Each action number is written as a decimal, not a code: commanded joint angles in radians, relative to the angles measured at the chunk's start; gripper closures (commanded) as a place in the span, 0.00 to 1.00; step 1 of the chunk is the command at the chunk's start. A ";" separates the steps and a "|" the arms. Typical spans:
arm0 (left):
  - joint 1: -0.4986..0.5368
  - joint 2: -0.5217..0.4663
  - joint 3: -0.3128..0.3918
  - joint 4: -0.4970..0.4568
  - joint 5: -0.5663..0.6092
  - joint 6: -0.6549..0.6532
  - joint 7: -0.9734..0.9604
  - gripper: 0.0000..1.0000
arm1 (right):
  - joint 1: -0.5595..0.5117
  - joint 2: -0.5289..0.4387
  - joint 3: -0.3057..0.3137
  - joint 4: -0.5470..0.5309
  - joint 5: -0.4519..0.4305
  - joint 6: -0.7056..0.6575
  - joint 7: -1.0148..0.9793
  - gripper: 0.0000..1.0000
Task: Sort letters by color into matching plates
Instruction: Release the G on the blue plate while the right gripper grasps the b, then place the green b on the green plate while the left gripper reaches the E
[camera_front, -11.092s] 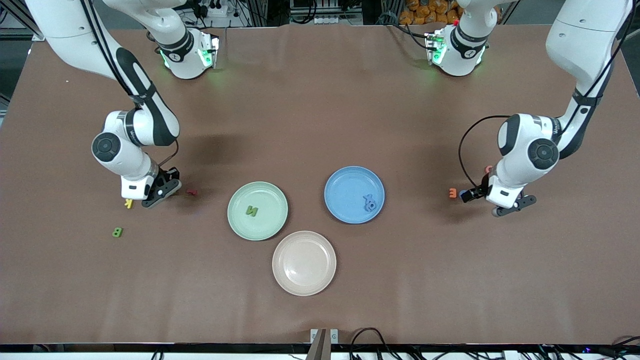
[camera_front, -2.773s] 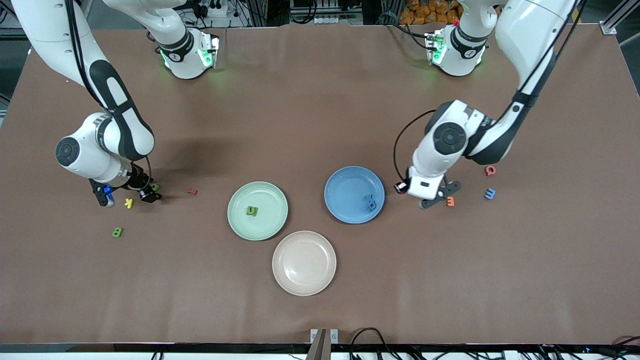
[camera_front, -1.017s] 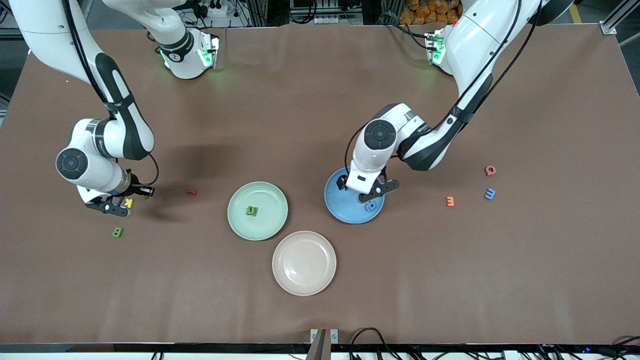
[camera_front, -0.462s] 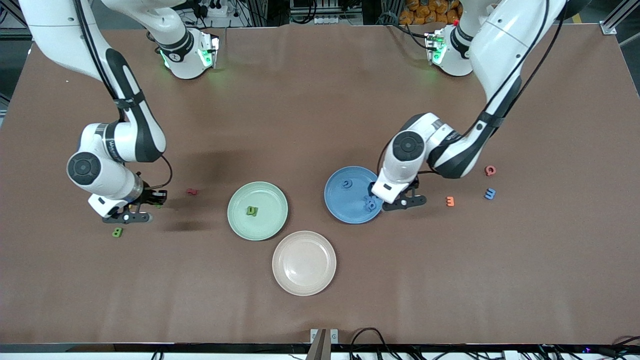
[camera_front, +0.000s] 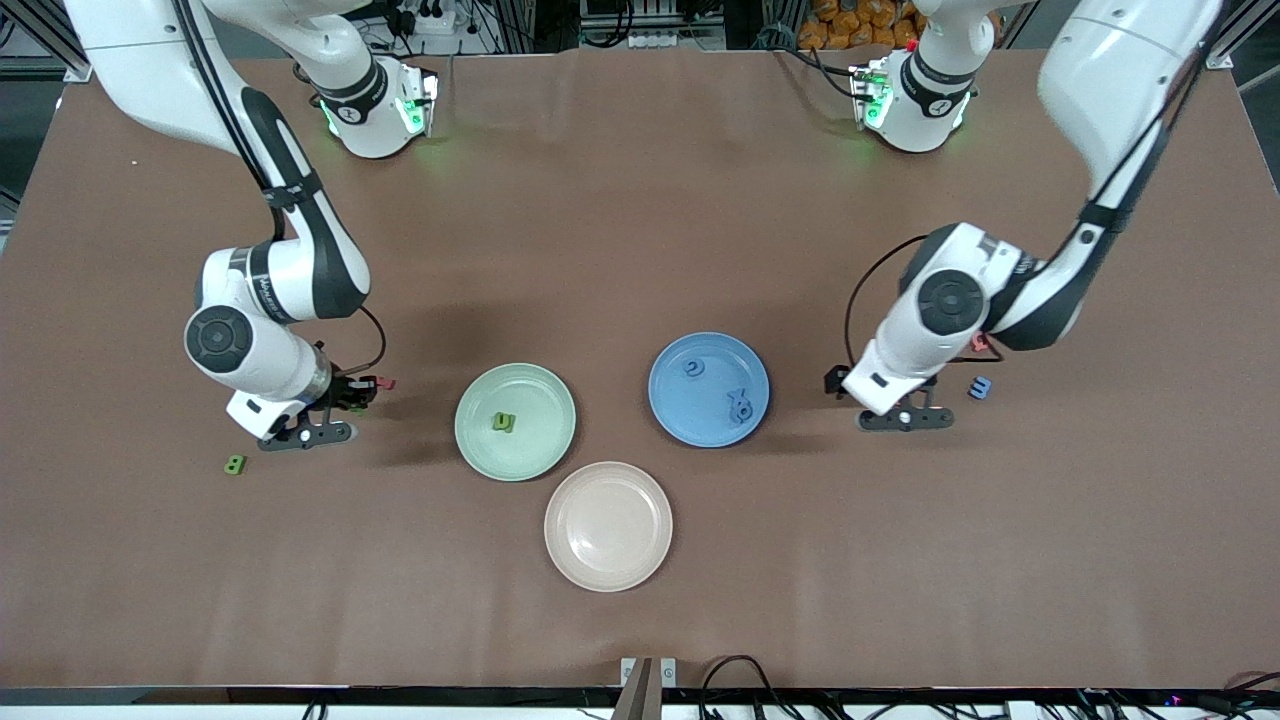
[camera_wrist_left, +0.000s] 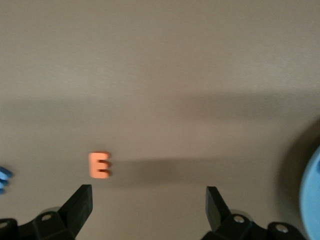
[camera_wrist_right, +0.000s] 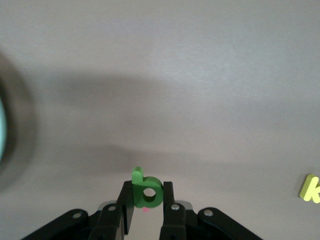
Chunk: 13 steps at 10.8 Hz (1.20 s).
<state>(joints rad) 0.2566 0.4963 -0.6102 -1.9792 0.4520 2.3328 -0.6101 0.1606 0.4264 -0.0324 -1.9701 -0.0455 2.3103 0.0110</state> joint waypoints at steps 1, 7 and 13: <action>0.221 -0.033 -0.140 -0.056 0.024 -0.001 0.129 0.00 | 0.004 0.023 0.046 0.073 -0.004 -0.058 -0.003 0.84; 0.426 -0.033 -0.204 -0.087 0.020 -0.024 0.419 0.00 | 0.108 0.110 0.052 0.204 0.077 -0.060 0.098 0.84; 0.282 -0.047 -0.015 -0.084 0.016 -0.026 0.588 0.00 | 0.204 0.213 0.052 0.322 0.108 -0.060 0.289 0.84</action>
<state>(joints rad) 0.6652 0.4880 -0.7522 -2.0515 0.4521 2.3133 -0.0639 0.3418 0.5811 0.0222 -1.7220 0.0549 2.2679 0.2323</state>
